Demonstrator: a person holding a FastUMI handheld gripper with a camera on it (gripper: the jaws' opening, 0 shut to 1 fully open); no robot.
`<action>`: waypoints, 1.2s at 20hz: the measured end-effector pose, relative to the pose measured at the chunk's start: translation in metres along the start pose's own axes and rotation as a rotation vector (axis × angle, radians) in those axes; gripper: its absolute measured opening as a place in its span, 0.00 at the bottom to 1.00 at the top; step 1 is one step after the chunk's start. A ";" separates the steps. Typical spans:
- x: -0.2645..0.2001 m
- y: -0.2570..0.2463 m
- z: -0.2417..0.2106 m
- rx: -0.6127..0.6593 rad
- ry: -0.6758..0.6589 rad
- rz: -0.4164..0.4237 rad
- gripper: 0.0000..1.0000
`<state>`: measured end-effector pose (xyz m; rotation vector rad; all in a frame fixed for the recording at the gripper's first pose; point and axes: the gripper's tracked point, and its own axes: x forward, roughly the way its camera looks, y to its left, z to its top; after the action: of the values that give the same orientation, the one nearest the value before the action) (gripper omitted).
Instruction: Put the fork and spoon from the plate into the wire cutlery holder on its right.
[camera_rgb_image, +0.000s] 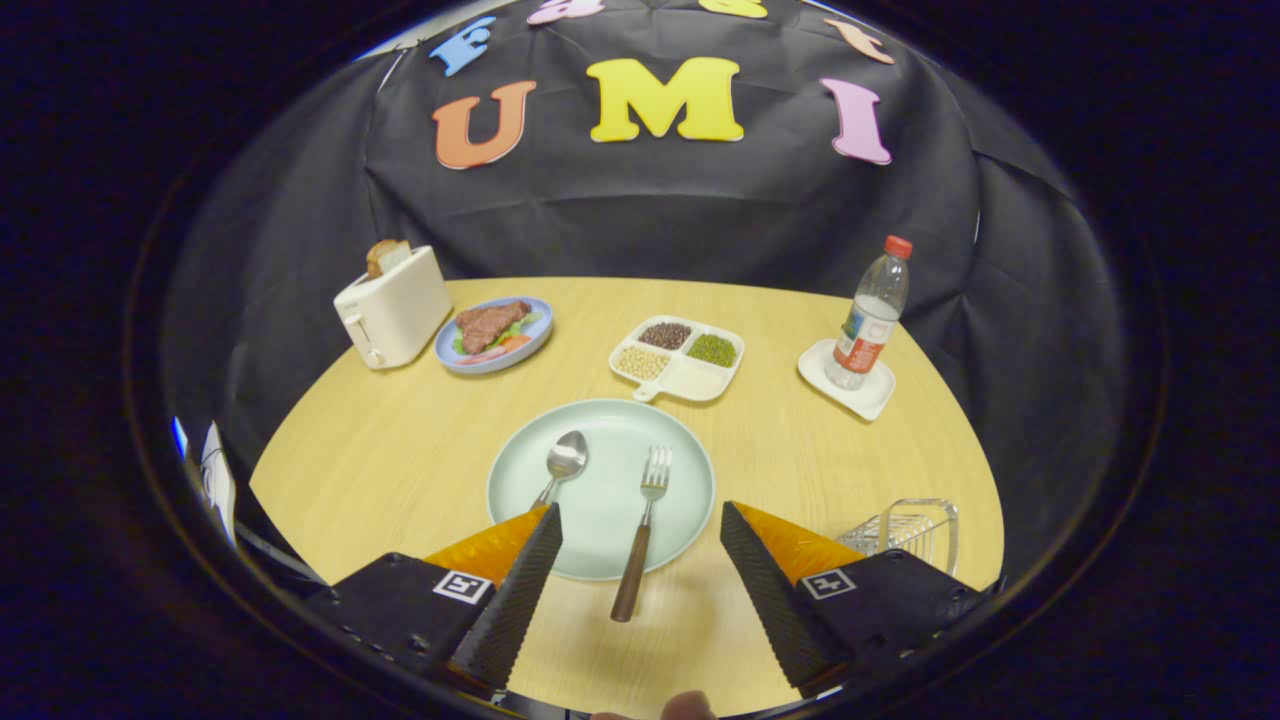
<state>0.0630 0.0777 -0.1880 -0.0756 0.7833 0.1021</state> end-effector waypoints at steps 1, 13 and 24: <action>0.008 0.002 -0.006 -0.001 0.031 -0.001 0.96; 0.055 0.010 -0.039 -0.002 0.193 -0.036 0.74; 0.052 0.001 -0.045 0.093 0.293 -0.040 0.01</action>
<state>0.0680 0.0768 -0.2568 -0.0172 1.0776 0.0165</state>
